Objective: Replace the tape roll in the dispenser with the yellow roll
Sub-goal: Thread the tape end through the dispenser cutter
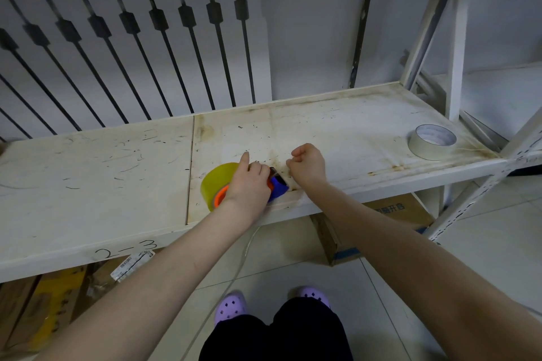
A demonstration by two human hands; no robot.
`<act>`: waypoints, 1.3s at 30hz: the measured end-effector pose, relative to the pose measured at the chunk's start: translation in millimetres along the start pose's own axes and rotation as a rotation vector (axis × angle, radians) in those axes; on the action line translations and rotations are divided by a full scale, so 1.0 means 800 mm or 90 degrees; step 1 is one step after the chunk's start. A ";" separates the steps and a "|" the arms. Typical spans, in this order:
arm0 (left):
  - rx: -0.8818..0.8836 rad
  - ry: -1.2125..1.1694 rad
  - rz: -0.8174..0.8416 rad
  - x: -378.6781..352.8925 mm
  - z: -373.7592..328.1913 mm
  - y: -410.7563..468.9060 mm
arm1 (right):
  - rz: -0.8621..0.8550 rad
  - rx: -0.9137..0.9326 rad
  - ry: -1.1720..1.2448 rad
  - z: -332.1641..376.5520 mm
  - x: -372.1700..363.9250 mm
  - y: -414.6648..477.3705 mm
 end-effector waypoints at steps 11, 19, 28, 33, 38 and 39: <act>0.041 0.046 -0.029 -0.008 -0.009 -0.004 | -0.007 0.033 -0.032 0.002 -0.004 -0.004; 0.059 -0.144 -0.081 -0.003 0.014 -0.018 | -0.047 0.048 0.079 0.007 0.015 -0.020; 0.014 -0.172 -0.108 -0.008 0.018 -0.020 | -0.065 0.051 0.151 0.016 0.025 -0.043; 0.009 -0.190 -0.121 -0.007 0.021 -0.021 | -0.068 0.187 0.068 0.053 0.019 -0.063; 0.016 -0.339 -0.127 -0.005 0.038 -0.028 | -0.047 0.190 0.072 0.067 0.019 -0.066; 0.032 -0.399 -0.151 0.000 0.046 -0.032 | -0.036 0.191 0.071 0.071 0.018 -0.067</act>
Point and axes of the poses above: each hand's wrist, its own y-axis towards the middle knuckle, its own x-axis out of the back of the hand, z = x × y, the point moved 8 cm from there along y, towards the middle knuckle, and after that the axes turned 12 degrees about z, right-handed, at the moved point
